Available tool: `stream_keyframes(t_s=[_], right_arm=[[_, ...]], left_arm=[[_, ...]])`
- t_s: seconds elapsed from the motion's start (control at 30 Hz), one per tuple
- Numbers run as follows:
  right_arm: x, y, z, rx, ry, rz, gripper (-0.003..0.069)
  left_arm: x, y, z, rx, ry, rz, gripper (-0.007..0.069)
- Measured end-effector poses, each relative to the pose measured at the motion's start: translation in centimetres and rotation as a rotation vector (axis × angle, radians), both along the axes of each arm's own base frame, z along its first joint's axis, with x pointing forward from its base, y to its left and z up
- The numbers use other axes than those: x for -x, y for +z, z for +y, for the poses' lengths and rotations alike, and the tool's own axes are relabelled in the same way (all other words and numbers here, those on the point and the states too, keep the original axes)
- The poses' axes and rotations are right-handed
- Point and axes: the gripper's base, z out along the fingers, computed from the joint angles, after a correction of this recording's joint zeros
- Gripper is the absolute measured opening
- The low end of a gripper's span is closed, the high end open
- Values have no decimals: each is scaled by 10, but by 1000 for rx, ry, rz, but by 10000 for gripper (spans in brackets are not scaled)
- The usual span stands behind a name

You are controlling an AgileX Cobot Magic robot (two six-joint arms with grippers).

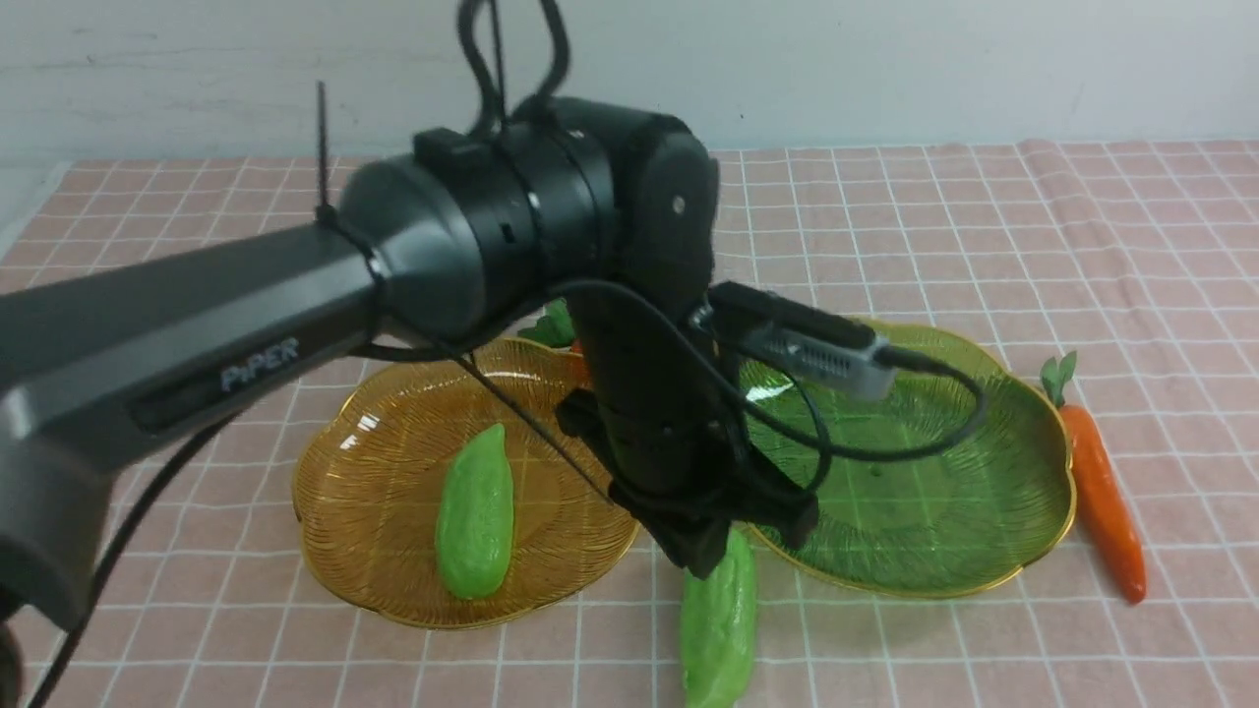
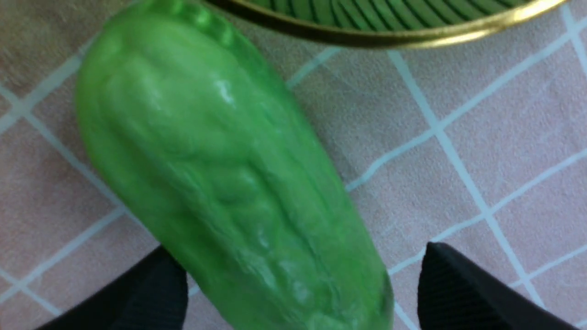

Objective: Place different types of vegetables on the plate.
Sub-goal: 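Put the green cucumber next to the left plate into that plate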

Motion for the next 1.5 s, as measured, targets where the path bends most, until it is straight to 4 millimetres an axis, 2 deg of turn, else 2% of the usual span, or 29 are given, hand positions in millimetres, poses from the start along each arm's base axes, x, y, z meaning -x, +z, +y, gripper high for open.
stream_keyframes(t_s=[0.07,0.13,0.2,0.23,0.3,0.37,0.47,0.5,0.6,0.67,0.77,0.83,0.9,1.0,1.1,1.17,1.27,1.37,1.5], right_arm=[[0,0,0,3,1,-6,-15],[-1,0,0,9,-1,-4,-15],[-4,-1,-2,36,-11,8,-15],[-8,-2,-4,49,-22,25,-15],[-17,-2,-7,66,-57,70,-15],[-31,-2,-10,94,-97,139,-15],[-54,2,-14,155,-124,220,-15],[-64,4,-16,178,-134,245,-15],[-84,10,-16,191,-144,306,-15],[-95,13,-16,194,-143,323,-16],[-114,13,-18,230,-155,349,-17],[-130,5,-21,254,-177,389,-17],[-147,-8,-25,256,-207,434,-17],[-176,-32,-39,247,-270,498,8],[-201,-52,-53,218,-320,548,64],[-219,-67,-57,204,-313,594,124],[-244,-97,-57,181,-267,679,267],[-258,-125,-57,179,-240,752,404],[-266,-154,-57,169,-214,812,512]], left_arm=[[-1,-7,-1,-6,5,6,582],[-2,-17,-2,-24,18,23,477],[-1,-17,-2,-34,25,38,360],[-2,-16,-2,-37,23,41,332],[-4,-10,-4,-32,18,34,324],[-7,9,-7,1,12,-3,323],[-16,62,0,83,18,-136,323],[-19,72,5,94,26,-165,323],[-33,127,50,152,103,-289,323],[-44,147,83,168,168,-337,323],[-59,161,125,164,273,-376,323],[-69,158,154,143,342,-375,323],[-75,147,176,112,395,-347,323],[-80,121,203,56,441,-275,322],[-85,91,220,10,461,-195,322],[-90,77,222,-6,462,-162,322],[-96,59,221,-19,462,-121,323],[-102,38,220,-44,459,-75,340],[-105,25,221,-69,452,-54,411]])
